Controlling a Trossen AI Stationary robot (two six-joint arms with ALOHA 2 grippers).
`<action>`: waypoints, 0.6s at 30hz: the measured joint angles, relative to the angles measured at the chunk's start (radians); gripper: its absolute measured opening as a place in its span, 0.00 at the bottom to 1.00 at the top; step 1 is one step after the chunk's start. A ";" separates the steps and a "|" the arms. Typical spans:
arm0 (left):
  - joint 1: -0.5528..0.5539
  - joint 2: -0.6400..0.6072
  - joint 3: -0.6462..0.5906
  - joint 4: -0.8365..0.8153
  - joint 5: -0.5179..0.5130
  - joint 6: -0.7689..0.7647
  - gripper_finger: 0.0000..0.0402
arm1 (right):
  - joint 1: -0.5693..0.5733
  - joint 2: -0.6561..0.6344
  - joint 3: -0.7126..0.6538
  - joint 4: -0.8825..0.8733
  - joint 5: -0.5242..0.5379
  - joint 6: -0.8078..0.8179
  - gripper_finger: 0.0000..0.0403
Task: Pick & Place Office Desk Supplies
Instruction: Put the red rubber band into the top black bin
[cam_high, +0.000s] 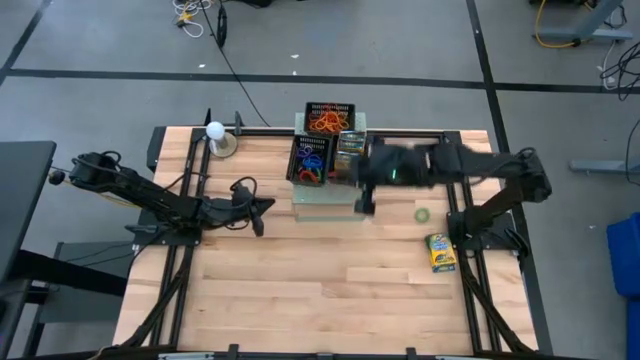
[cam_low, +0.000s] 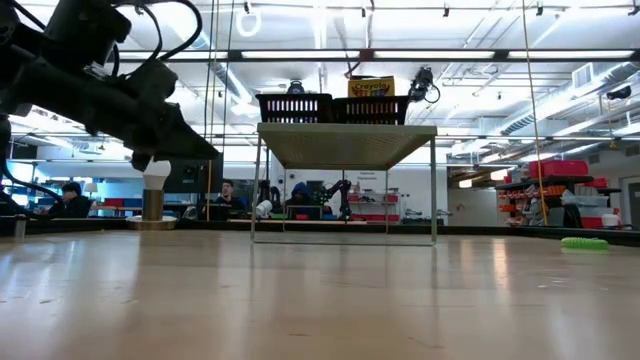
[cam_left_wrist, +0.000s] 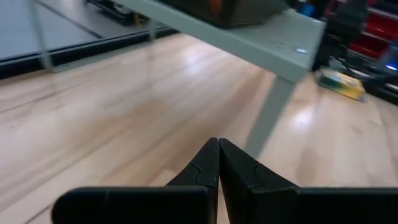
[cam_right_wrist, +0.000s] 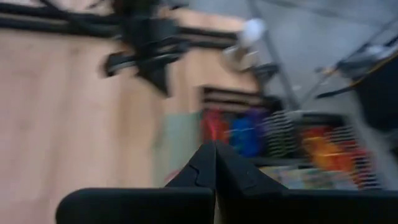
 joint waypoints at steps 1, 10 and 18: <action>-0.001 0.000 0.000 -0.004 -0.019 -0.010 0.03 | -0.038 -0.009 0.000 0.016 -0.002 -0.037 0.00; -0.001 0.000 0.000 -0.001 -0.042 -0.090 0.03 | -0.372 -0.001 0.000 0.266 -0.101 -0.197 0.00; -0.001 0.000 0.000 -0.003 -0.037 -0.105 0.03 | -0.542 0.113 0.001 0.472 -0.190 -0.203 0.00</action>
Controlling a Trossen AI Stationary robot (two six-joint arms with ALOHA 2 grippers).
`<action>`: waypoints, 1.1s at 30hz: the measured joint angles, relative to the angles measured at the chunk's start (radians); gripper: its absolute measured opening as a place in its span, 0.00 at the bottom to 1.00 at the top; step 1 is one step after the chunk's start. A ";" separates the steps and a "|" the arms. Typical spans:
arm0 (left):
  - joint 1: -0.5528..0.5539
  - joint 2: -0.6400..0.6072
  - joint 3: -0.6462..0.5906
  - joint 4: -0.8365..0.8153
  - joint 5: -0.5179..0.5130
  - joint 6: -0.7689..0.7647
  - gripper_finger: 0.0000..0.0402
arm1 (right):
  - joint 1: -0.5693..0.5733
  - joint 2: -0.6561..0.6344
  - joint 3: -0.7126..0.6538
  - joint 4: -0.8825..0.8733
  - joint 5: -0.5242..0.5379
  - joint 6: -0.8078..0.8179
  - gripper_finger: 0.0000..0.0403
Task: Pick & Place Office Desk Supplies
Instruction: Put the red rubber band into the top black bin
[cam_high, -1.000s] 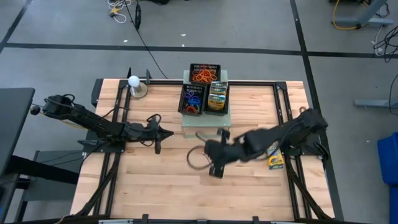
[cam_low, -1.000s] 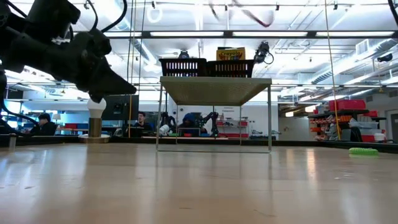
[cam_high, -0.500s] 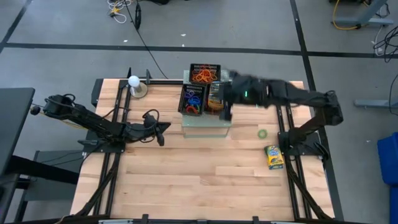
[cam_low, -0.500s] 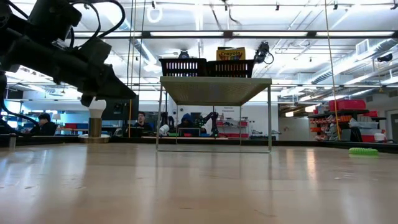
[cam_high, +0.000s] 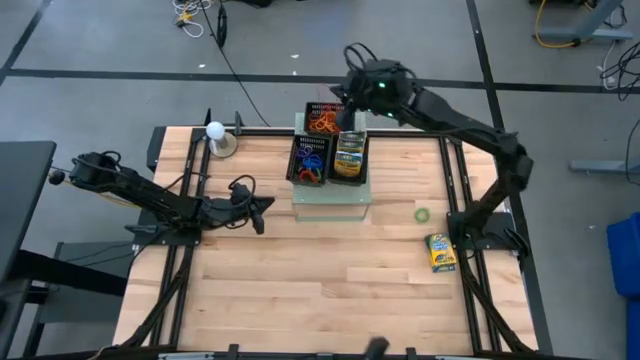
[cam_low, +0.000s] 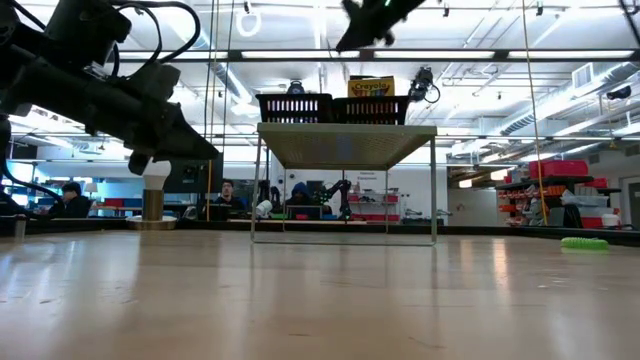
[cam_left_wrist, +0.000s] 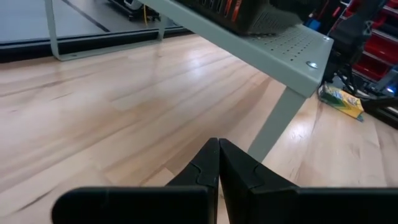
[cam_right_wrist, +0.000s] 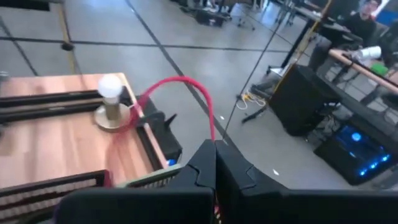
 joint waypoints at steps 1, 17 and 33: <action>0.000 0.000 0.000 0.000 0.006 0.000 0.03 | -0.011 0.025 0.000 0.019 -0.005 0.000 0.00; 0.000 0.000 0.000 -0.003 0.087 0.013 0.03 | -0.064 0.270 0.000 -0.060 0.012 0.036 0.01; 0.000 0.000 0.000 -0.007 0.085 0.036 0.03 | -0.040 0.236 0.000 -0.098 0.150 0.104 0.21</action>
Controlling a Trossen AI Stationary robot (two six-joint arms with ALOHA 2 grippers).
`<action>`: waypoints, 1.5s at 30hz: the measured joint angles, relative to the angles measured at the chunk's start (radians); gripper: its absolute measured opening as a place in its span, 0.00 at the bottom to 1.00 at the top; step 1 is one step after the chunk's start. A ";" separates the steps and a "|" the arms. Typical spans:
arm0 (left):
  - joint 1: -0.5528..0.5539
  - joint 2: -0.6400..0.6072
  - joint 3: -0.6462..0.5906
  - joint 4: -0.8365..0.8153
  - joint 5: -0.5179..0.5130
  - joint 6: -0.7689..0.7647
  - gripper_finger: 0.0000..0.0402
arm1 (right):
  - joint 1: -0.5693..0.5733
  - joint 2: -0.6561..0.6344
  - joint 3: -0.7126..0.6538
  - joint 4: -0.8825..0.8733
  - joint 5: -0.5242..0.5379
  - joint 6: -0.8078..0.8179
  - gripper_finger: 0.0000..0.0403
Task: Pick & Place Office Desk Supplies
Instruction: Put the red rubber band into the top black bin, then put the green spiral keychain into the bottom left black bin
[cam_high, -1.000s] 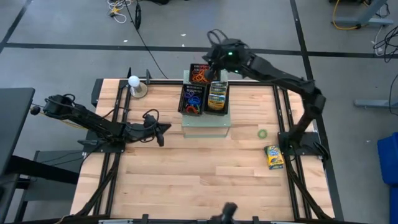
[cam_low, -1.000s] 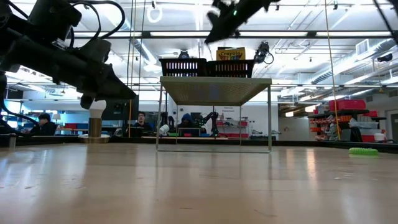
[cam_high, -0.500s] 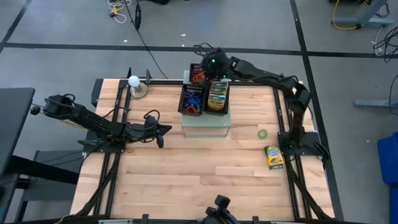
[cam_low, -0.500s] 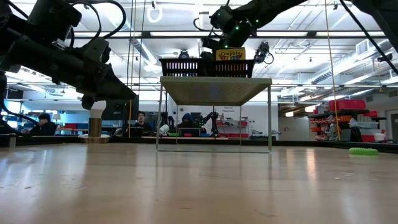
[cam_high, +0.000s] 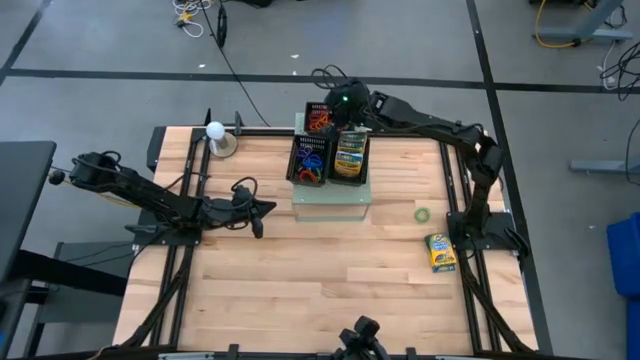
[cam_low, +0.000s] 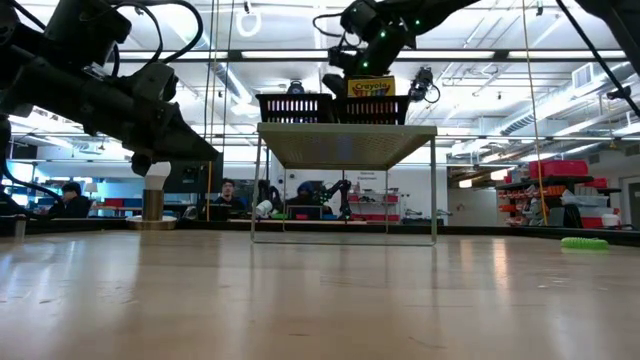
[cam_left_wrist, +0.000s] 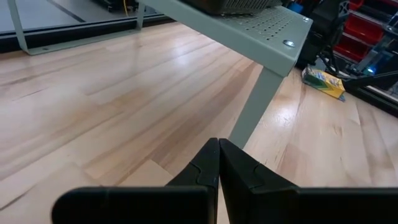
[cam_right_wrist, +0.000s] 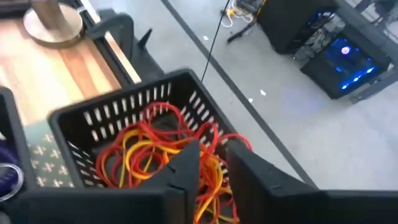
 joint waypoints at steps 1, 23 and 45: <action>0.000 0.000 0.000 0.000 0.000 0.001 0.03 | 0.000 -0.007 0.000 0.000 0.000 0.003 0.24; 0.000 0.000 0.000 0.001 -0.003 -0.008 0.03 | 0.066 -0.324 -0.121 -0.197 -0.200 0.015 0.02; -0.001 0.000 0.000 0.002 0.050 -0.003 0.03 | 0.559 -0.700 -0.529 -0.108 0.204 0.527 0.01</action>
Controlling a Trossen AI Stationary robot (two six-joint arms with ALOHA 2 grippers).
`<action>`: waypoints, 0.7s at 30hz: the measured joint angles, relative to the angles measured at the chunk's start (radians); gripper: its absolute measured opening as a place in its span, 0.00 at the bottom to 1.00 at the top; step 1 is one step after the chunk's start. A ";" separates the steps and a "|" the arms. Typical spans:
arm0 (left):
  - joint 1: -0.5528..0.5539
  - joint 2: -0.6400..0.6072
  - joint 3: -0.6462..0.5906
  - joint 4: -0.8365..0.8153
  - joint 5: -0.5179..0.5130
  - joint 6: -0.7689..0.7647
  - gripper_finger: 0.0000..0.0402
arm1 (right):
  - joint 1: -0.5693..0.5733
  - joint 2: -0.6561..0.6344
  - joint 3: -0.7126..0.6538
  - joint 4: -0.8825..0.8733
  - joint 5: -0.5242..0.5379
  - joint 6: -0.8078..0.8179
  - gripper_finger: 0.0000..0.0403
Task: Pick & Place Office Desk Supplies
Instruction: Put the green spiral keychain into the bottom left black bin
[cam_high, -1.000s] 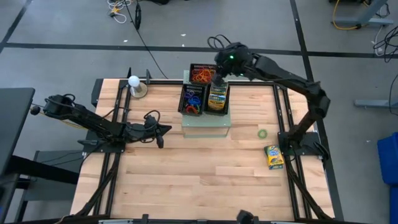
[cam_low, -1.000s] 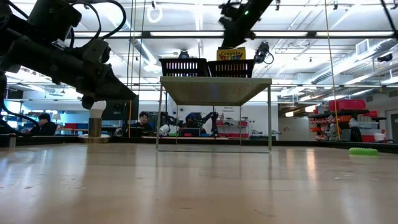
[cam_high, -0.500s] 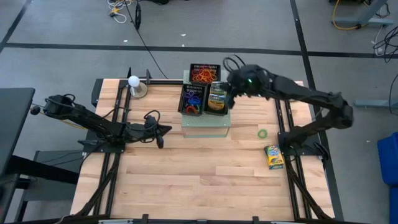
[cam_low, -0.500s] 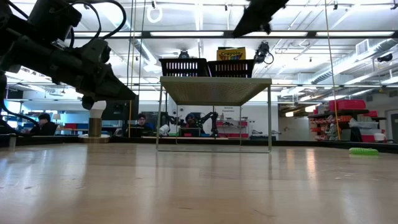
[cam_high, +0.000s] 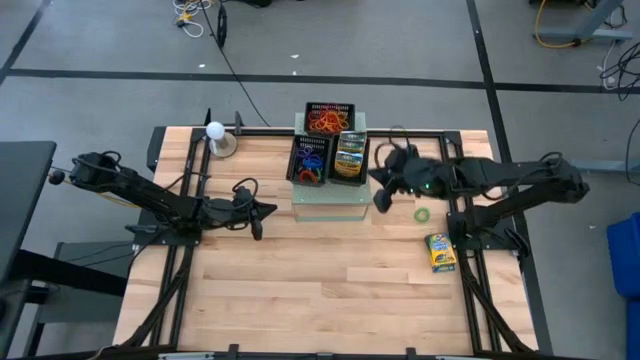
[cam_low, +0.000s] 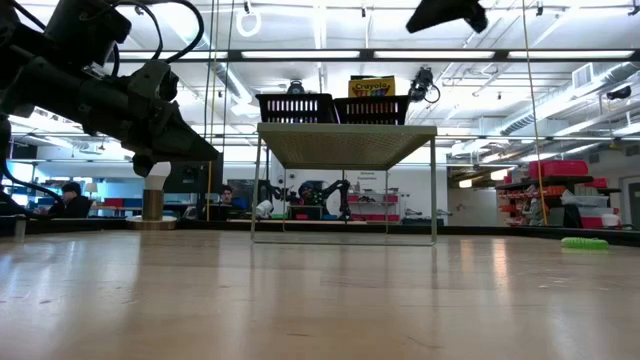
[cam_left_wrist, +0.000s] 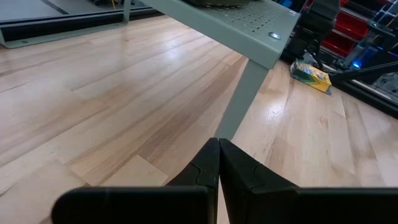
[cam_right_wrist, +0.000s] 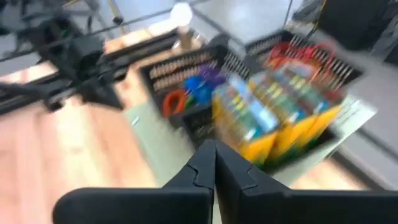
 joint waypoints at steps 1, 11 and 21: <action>0.000 0.000 0.000 0.000 0.000 0.000 0.03 | 0.021 0.000 0.000 -0.023 0.003 0.033 0.01; 0.000 0.000 0.000 0.000 0.000 0.000 0.03 | 0.134 0.005 0.000 -0.277 0.088 0.296 0.02; 0.000 0.000 0.000 0.004 0.001 0.000 0.03 | 0.210 0.008 -0.072 -0.325 0.059 0.482 0.02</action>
